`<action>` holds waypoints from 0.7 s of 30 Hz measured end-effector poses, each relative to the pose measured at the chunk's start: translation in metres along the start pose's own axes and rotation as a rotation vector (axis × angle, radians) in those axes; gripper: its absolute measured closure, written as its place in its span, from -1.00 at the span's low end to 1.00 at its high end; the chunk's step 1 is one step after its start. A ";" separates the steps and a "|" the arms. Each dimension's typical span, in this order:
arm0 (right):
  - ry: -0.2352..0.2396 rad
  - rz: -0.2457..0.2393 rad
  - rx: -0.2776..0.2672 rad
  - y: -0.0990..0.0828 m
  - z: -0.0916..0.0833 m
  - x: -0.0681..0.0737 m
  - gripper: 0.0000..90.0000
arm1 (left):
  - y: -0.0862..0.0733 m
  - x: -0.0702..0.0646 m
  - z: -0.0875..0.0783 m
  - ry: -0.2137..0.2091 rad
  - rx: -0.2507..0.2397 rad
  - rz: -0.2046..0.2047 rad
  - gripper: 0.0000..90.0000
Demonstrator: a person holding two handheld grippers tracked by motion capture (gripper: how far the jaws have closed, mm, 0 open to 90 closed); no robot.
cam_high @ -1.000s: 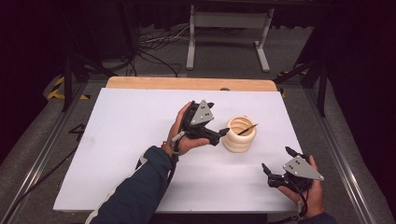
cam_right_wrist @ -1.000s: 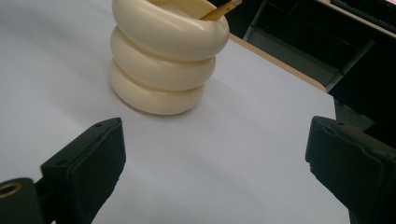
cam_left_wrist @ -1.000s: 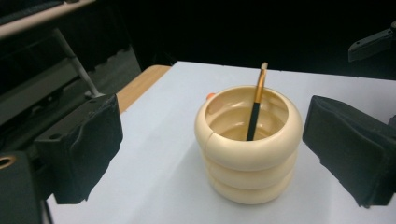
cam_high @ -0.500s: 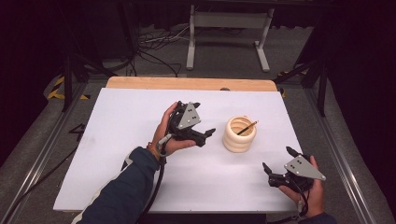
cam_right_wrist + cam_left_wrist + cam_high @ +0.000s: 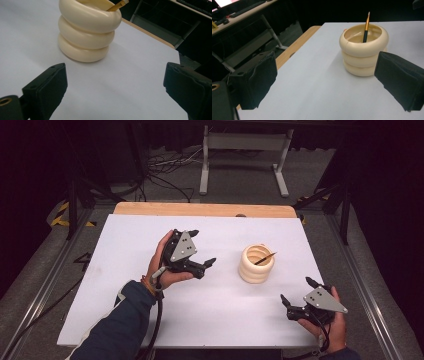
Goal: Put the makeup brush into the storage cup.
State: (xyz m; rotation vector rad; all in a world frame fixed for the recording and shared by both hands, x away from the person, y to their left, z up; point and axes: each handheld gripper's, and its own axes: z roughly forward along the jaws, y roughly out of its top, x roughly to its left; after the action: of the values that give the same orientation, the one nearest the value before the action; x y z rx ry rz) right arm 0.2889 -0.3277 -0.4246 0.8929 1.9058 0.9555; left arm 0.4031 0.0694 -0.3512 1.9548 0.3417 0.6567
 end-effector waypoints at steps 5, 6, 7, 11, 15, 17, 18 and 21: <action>-0.004 -0.003 0.002 -0.001 -0.002 0.000 -0.87 | -0.002 0.001 -0.011 -0.001 -0.004 0.010 -0.91; -0.006 -0.003 0.001 0.000 -0.002 0.000 -0.87 | -0.002 0.001 -0.012 0.000 -0.004 0.015 -0.91; -0.007 -0.001 0.000 0.000 -0.003 0.000 -0.87 | -0.002 0.001 -0.014 0.002 -0.006 0.019 -0.91; -0.007 -0.004 0.001 0.000 -0.002 0.000 -0.87 | -0.001 0.000 -0.021 0.010 -0.015 0.030 -0.91; -0.006 -0.007 0.003 0.001 -0.002 0.001 -0.87 | -0.001 -0.001 -0.027 0.011 -0.014 0.035 -0.92; -0.006 -0.008 0.003 0.001 -0.002 0.001 -0.87 | -0.003 -0.001 -0.031 0.013 -0.018 0.031 -0.92; -0.005 -0.008 0.003 0.000 -0.002 0.001 -0.87 | -0.004 -0.001 -0.032 0.022 -0.015 0.035 -0.92; -0.005 -0.010 0.003 0.001 -0.003 0.001 -0.87 | -0.006 -0.001 -0.037 0.028 -0.015 0.040 -0.92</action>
State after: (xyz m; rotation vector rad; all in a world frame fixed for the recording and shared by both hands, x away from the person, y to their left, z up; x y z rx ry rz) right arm 0.2862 -0.3269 -0.4236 0.8859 1.9062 0.9443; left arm 0.3805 0.0988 -0.3440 1.9439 0.3151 0.7110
